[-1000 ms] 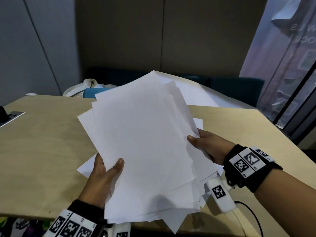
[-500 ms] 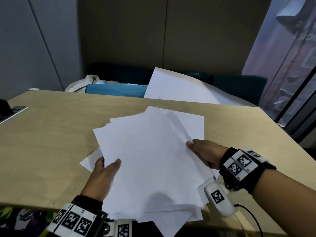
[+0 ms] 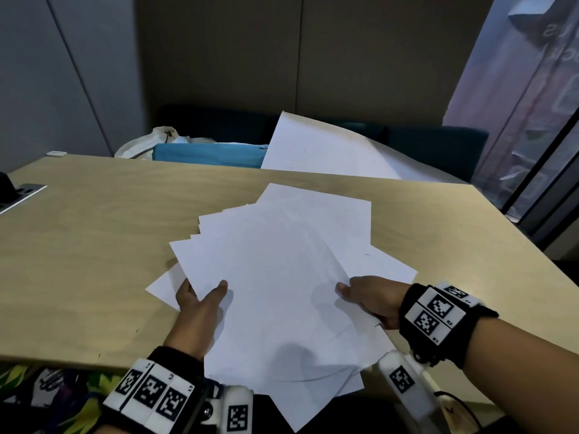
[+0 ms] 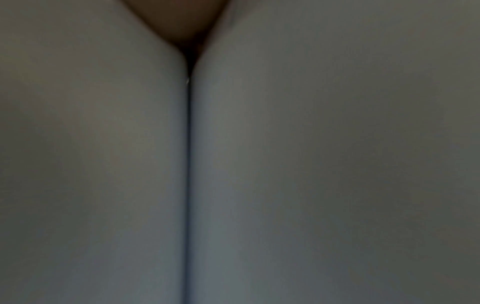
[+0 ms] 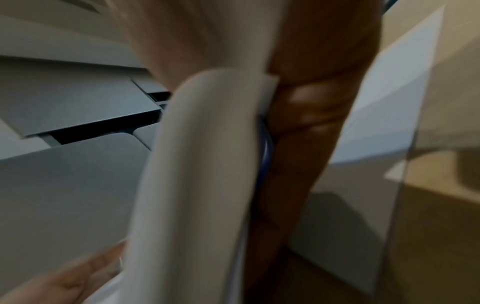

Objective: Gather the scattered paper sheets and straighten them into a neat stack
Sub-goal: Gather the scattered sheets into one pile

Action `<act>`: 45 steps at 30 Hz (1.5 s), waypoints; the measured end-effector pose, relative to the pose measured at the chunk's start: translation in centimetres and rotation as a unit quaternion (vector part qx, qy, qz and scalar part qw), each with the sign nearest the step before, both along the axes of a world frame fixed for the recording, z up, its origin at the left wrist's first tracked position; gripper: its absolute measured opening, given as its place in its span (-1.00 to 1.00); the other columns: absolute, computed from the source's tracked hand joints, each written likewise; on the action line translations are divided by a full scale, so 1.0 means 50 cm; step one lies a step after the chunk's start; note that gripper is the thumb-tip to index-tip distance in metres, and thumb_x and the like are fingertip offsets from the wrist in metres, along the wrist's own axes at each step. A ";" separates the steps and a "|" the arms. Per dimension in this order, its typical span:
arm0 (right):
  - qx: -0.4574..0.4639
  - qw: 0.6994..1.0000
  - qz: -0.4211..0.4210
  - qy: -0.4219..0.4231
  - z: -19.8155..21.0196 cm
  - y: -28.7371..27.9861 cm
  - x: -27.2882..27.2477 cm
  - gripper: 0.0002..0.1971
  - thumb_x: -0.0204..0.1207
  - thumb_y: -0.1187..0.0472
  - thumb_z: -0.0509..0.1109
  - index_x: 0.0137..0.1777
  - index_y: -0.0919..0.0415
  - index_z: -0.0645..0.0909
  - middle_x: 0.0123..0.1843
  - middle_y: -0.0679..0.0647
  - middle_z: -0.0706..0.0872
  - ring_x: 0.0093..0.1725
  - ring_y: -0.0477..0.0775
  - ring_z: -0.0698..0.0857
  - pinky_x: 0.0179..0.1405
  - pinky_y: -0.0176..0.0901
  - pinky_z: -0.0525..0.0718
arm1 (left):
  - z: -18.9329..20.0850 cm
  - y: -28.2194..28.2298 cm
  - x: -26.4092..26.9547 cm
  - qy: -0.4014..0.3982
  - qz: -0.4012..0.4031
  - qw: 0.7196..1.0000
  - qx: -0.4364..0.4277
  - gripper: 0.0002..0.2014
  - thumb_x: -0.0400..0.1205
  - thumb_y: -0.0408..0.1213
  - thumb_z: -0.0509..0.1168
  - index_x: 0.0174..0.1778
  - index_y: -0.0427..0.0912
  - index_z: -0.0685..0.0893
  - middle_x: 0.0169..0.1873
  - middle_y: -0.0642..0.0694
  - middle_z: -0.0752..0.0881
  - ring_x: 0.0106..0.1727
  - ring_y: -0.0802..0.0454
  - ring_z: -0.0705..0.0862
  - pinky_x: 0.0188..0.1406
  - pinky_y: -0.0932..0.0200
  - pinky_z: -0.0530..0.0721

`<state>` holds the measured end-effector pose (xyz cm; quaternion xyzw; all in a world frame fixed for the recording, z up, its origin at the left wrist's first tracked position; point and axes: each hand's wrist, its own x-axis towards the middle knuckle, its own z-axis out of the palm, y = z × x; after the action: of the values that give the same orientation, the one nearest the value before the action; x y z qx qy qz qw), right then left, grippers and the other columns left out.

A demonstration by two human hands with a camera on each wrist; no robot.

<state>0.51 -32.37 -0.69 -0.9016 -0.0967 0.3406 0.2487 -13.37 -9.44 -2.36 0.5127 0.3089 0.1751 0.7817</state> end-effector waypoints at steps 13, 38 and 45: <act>-0.010 0.999 0.026 -0.023 0.024 -0.013 -0.014 -0.57 0.67 -0.18 0.09 -0.25 0.15 0.45 -0.42 0.03 0.47 -0.45 0.02 0.44 -0.42 -0.27 0.43 | -0.038 0.000 -0.024 0.029 -0.092 0.993 0.070 -0.49 0.53 -0.55 0.32 0.40 -0.21 0.44 0.24 -0.27 0.69 0.19 -0.18 0.71 0.22 -0.11 0.64; -0.042 0.986 -0.109 -0.123 0.116 -0.012 0.182 -0.66 0.51 0.24 0.44 0.25 0.34 0.60 0.02 0.22 0.73 -0.14 0.20 0.68 -0.04 0.05 0.75 | -0.019 0.099 -0.022 -0.030 -0.084 0.993 0.072 -0.36 0.56 -0.80 0.14 0.52 -0.22 0.34 0.37 -0.28 0.58 0.21 -0.17 0.63 0.41 -0.08 0.43; -0.226 0.956 -0.030 -0.185 0.078 0.032 0.214 -0.39 0.30 -0.49 0.31 -0.29 0.15 0.55 -0.35 0.07 0.59 -0.24 0.13 0.65 -0.19 -0.17 0.58 | -0.053 0.100 -0.010 0.020 -0.098 0.994 0.053 -0.50 0.60 -0.75 0.13 0.44 -0.30 0.41 0.33 -0.30 0.59 0.07 -0.07 0.66 0.05 0.08 0.54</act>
<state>11.20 -30.78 3.23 -0.9839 -0.0346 0.1734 0.0258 -13.87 -4.44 -5.00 0.5849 0.2626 0.1032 0.7605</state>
